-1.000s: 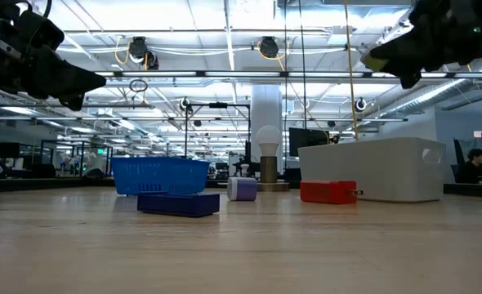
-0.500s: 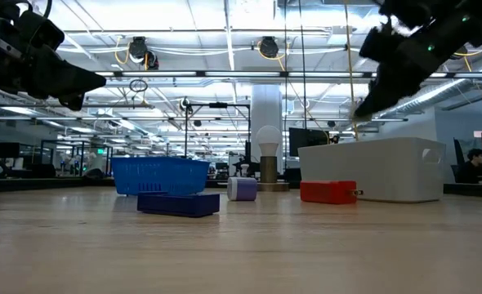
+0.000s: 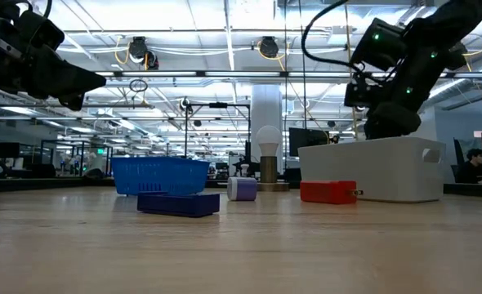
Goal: Pick & Place Office items
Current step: Put the green charger into the gray bin, then put the dark blue timer into the blue bin
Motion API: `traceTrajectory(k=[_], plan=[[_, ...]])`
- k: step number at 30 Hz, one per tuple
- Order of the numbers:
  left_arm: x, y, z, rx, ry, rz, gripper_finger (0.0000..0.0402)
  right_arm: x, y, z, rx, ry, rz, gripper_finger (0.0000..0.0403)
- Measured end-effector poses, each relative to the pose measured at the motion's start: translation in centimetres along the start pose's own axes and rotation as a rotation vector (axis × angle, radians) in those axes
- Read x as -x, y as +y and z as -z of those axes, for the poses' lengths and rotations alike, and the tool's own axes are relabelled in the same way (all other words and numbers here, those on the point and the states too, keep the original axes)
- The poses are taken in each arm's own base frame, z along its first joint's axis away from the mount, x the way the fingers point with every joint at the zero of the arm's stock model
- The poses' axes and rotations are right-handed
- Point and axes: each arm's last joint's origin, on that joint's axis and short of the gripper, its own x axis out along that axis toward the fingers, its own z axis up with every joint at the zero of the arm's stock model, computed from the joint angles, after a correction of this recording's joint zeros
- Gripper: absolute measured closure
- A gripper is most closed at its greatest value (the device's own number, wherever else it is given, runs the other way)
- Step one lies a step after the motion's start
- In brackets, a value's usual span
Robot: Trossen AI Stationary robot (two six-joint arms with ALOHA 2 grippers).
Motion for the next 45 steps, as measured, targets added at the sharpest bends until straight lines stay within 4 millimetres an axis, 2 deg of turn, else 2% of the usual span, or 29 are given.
traceTrajectory(k=[10,19,23,28,36,41,45], plan=[[0.0,0.0,0.0,0.003,0.000,0.001,0.0380,-1.8,0.1,0.3,0.016,0.074,0.015,0.0275],[0.0,0.0,0.0,0.002,0.000,0.000,0.0380,-1.9,0.2,0.4,0.033,0.085,0.018,0.0274],[0.0,0.0,0.0,0.002,0.000,0.001,0.0380,-1.9,0.2,0.4,0.047,0.082,0.014,0.0257],[0.0,0.0,0.0,0.002,0.000,0.001,0.0380,-1.7,0.2,0.4,0.054,0.070,0.008,0.0216],[0.0,0.0,0.0,0.001,0.000,0.001,0.0380,0.4,0.1,-0.1,0.047,-0.031,-0.008,0.0177],[0.0,0.0,0.0,0.002,0.000,0.001,0.0380,3.1,0.2,-0.5,0.025,-0.169,-0.036,0.0175],[0.0,0.0,0.0,0.006,0.000,0.001,0.0380,6.0,0.3,-0.6,0.019,-0.310,-0.070,0.0195]])
